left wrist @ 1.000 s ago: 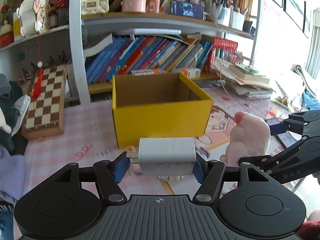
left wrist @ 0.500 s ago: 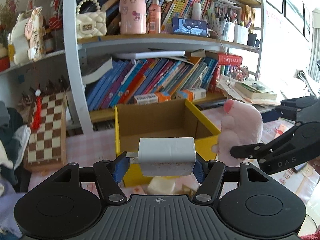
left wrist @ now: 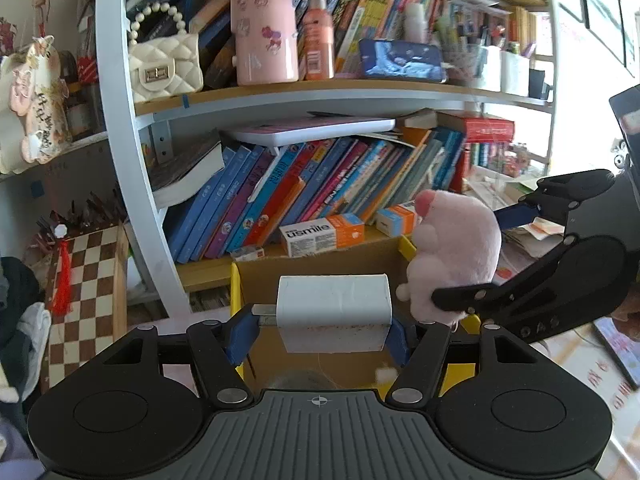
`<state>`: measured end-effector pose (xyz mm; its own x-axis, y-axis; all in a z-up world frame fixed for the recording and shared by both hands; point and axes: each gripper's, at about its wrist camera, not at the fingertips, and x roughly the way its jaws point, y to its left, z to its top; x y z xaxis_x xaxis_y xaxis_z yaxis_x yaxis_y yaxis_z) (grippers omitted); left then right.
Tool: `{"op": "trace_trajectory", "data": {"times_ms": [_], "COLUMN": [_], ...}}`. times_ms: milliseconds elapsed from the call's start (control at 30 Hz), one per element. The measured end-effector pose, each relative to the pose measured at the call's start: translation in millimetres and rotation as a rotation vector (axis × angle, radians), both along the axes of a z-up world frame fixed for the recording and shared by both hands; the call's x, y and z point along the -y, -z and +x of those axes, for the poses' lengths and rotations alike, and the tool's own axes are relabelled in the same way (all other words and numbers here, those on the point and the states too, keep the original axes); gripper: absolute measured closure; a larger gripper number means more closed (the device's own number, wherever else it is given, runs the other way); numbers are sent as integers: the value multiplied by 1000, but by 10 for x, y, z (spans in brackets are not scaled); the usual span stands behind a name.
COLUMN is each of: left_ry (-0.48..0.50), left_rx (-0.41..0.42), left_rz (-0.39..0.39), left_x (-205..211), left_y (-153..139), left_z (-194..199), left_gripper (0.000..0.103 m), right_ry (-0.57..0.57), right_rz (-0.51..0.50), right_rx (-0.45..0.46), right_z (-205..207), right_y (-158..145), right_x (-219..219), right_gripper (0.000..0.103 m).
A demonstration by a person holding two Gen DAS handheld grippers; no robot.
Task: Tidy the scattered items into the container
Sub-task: 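Carry the plush and charger into the yellow box and open both grippers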
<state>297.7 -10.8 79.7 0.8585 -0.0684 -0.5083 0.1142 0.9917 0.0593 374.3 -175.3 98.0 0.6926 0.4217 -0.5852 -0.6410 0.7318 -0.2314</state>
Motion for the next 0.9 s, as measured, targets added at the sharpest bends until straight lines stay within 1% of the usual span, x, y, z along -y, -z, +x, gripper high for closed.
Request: {"op": "trace_trajectory", "data": {"times_ms": [167,300,500,700,900], "left_ry": [-24,-33,-70,-85,-49], "left_rx": [-52,-109,-193,-254,-271], "left_rz": [32,77,86,125,182], "left_x": [-33,-49,-102,-125,-65], "left_y": [163,338,582,789,892], "left_z": [431,732,1102,1342,1428], "left_gripper": [38,38,38,38,38], "right_ry": [-52,-91,-192,-226,-263], "right_rz": [-63,-116,-254,-303,-344], "right_rx": [-1,-34,-53,-105,-133], "right_z": [380,633,882,1101,1179], "right_y": [212,411,734,924,1037], "right_x": [-180,-332,-586,-711,-790], "right_gripper": [17,17,17,17,17]}}
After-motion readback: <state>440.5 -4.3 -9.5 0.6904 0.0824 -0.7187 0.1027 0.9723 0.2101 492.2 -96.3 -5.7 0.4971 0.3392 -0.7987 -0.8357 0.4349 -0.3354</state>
